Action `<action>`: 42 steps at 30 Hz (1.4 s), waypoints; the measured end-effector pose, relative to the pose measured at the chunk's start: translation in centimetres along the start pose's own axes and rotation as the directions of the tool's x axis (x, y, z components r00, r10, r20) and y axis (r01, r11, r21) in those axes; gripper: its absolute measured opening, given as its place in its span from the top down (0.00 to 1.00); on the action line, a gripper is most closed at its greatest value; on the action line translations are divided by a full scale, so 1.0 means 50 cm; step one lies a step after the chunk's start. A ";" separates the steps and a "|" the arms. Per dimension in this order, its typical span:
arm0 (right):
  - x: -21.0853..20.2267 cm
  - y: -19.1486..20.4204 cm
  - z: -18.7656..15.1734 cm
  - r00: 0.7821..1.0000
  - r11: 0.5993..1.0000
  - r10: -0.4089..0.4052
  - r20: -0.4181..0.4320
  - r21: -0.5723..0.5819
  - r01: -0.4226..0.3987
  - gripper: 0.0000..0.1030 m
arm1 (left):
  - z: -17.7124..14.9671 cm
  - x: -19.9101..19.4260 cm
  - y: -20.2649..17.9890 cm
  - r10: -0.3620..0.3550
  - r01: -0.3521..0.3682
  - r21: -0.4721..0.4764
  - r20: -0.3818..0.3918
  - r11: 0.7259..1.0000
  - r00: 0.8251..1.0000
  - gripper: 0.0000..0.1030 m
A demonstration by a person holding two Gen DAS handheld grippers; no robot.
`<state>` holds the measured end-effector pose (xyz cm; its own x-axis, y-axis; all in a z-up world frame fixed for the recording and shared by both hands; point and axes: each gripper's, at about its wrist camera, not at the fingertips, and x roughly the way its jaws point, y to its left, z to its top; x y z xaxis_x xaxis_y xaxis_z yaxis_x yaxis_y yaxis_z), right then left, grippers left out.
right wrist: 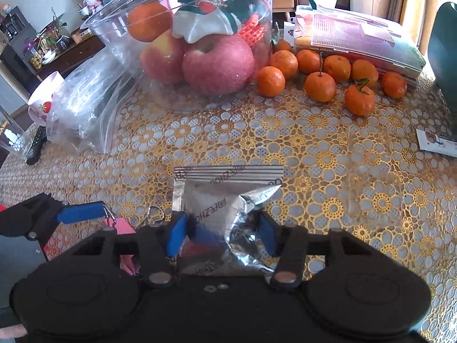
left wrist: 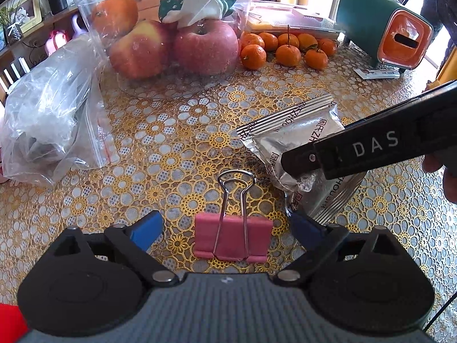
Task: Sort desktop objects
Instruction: 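Grasp the pink binder clip with the left gripper while the right grasps the foil sachet, then carry the binder clip and foil sachet over the red box with both grippers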
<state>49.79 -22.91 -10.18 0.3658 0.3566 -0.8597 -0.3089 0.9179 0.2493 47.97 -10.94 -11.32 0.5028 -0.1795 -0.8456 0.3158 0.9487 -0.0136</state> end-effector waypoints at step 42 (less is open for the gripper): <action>-0.327 0.016 -0.267 0.999 0.999 -0.021 0.039 0.031 0.020 0.56 | -0.153 -0.325 -0.146 -0.094 0.095 -0.007 0.033 0.995 0.995 0.53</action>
<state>31.85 -30.32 -1.87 0.4063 0.3438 -0.8466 -0.2744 0.9297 0.2458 31.33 -12.97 -1.58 0.4971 -0.2769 -0.8223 0.3566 0.9292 -0.0973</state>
